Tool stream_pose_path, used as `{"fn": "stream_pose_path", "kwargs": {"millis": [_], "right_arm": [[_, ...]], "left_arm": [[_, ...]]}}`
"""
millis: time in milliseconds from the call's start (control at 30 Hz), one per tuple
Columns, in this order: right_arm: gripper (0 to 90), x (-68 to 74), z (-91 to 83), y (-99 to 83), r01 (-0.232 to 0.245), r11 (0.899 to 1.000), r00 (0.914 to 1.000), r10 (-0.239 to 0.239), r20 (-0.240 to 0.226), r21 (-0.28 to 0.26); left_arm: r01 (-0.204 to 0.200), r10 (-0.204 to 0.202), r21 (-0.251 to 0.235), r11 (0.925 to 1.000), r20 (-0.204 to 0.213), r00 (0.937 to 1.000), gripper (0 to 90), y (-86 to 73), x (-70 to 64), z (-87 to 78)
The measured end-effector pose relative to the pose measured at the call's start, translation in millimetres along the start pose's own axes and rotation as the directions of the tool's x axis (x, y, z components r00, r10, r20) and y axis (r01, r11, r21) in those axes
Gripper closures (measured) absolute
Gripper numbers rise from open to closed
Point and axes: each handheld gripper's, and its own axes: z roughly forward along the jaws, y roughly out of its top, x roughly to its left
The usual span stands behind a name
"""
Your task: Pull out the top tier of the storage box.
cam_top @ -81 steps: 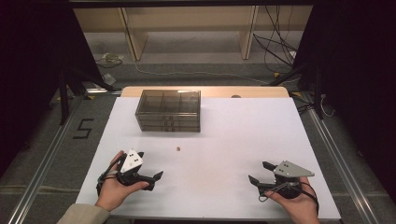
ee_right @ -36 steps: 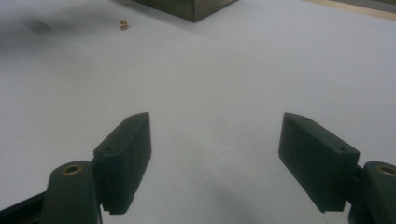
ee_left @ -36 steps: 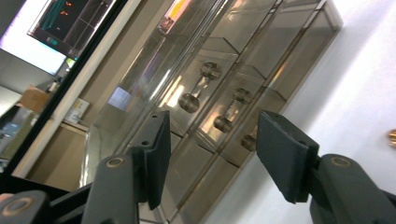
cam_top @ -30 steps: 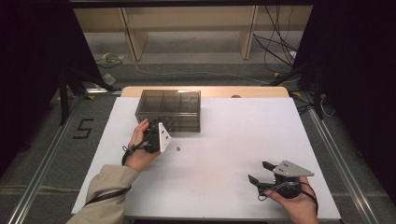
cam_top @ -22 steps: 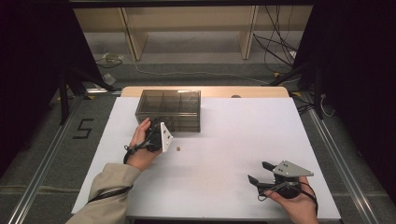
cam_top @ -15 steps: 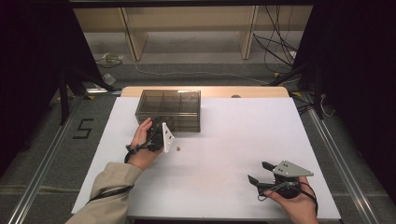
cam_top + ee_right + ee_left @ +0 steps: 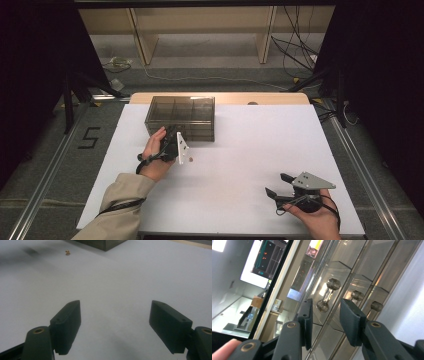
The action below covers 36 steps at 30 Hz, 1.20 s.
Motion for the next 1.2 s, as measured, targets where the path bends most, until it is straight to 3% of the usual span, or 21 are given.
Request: {"fn": "stream_pose_path", "kwargs": {"millis": [833,933,1200], "right_arm": [[26.4,-0.1,0.0,0.0,-0.003,1.000,1.0000,0.003,0.002,-0.001],[26.5,-0.1,0.0,0.0,-0.003,1.000,1.0000,0.003,0.002,-0.001],[26.5,-0.2,0.1,0.0,-0.003,1.000,1.0000,0.003,0.003,0.000]], "left_arm": [[-0.015,0.015,0.007,0.9999,-0.019,0.9997,71.2,1.0,-3.3,5.5],[-0.035,0.035,0.017,0.9993,-0.026,0.9990,72.1,1.2,-3.3,5.8],[-0.042,0.042,0.021,0.9989,-0.033,0.9986,74.2,0.8,-3.6,6.5]]}}
